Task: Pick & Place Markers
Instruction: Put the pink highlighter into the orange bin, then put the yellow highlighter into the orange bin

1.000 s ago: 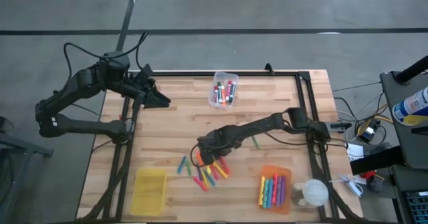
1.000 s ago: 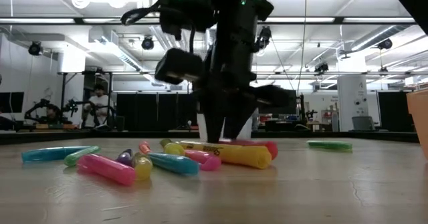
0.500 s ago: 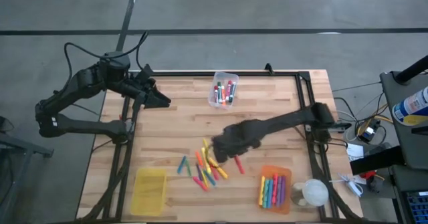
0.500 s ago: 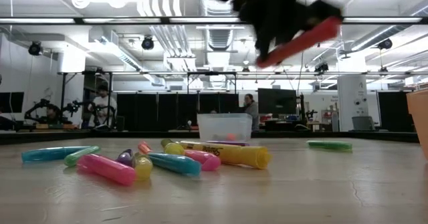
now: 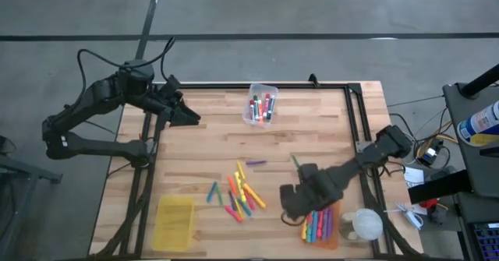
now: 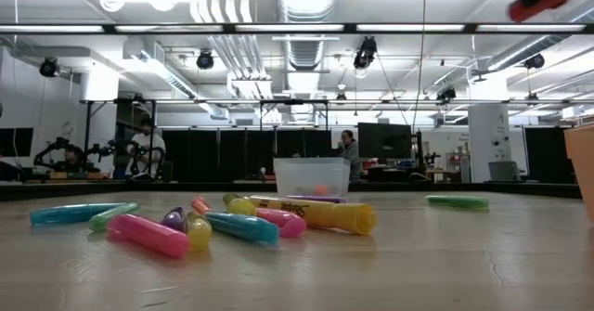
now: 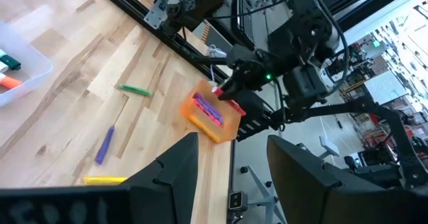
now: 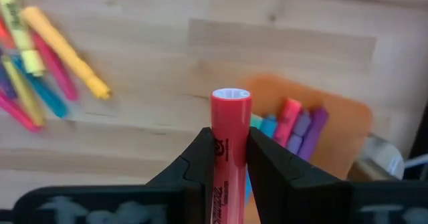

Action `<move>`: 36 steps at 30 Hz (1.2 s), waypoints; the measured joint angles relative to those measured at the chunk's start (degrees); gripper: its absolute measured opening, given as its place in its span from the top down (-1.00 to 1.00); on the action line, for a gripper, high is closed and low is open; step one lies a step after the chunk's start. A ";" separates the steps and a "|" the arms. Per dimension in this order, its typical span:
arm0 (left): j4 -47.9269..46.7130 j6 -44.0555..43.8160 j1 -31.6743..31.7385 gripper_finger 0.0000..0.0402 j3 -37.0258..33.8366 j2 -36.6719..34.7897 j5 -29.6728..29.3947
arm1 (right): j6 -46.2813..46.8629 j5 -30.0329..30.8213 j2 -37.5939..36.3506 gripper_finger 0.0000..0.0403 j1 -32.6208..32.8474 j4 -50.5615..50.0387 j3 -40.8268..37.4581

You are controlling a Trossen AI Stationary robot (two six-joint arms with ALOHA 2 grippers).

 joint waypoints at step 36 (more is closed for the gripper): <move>-0.03 0.26 0.02 0.15 -0.01 0.13 0.05 | 10.53 -13.98 1.38 0.23 6.64 19.44 -18.77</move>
